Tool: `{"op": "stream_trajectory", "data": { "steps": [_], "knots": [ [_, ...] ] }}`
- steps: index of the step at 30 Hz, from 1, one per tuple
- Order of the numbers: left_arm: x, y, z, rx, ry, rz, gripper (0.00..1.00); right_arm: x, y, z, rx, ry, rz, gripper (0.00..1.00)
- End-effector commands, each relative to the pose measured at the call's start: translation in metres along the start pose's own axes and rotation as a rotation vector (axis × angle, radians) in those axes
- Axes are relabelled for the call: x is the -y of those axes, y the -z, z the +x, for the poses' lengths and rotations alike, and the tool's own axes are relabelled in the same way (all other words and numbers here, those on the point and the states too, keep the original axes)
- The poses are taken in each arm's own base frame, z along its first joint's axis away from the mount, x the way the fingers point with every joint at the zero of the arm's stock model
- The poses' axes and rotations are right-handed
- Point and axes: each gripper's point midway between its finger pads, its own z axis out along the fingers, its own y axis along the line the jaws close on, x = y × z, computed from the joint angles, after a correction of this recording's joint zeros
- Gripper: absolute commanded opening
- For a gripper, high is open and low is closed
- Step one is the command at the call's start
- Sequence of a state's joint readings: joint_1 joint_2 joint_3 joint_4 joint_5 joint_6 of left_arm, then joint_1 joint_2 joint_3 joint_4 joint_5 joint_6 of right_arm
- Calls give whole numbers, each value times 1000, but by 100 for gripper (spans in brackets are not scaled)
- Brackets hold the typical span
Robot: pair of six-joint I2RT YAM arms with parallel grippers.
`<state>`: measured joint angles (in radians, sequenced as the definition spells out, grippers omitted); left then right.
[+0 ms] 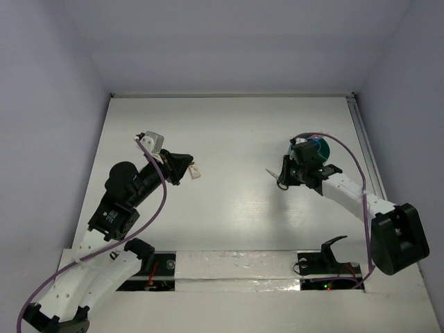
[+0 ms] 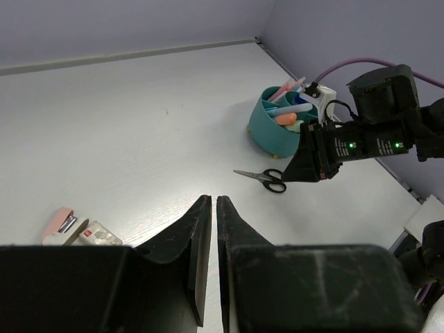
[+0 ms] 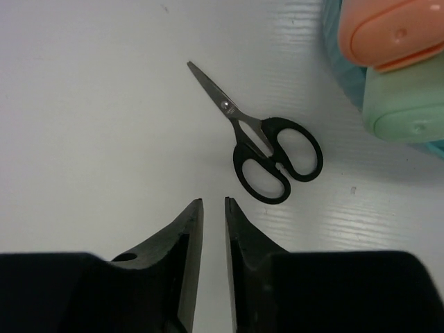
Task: Sort the stationery into containers
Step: Pick up the scissors from the center of the board.
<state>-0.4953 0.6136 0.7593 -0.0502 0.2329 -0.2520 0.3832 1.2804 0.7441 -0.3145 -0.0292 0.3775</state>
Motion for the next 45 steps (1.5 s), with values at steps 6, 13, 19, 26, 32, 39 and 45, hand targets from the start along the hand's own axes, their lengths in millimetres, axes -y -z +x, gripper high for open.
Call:
{"op": "stream_trajectory", "data": {
  "steps": [6, 13, 19, 26, 32, 39, 45],
  "knots": [
    [3, 0, -9, 37, -8, 24, 5, 4, -12, 17, -85, 15, 25, 36],
    [6, 3, -11, 46, -9, 35, 5, 6, -21, 10, -94, 21, 55, 41],
    [9, 6, -15, 63, -13, 44, 5, 8, -33, 14, -152, 20, 82, 41],
    [15, 10, -22, 91, -15, 70, 5, 9, -40, 32, -232, 34, 87, 41],
    [18, 9, -21, 85, -7, 89, 6, 5, -44, 46, -286, 80, 102, 24],
    [22, 6, -18, 71, 19, 110, 6, 2, -49, 44, -293, 135, 150, 0],
    [23, -3, -8, 28, 59, 127, 10, -47, -24, 0, -118, 111, -60, 0]
  ]
}}
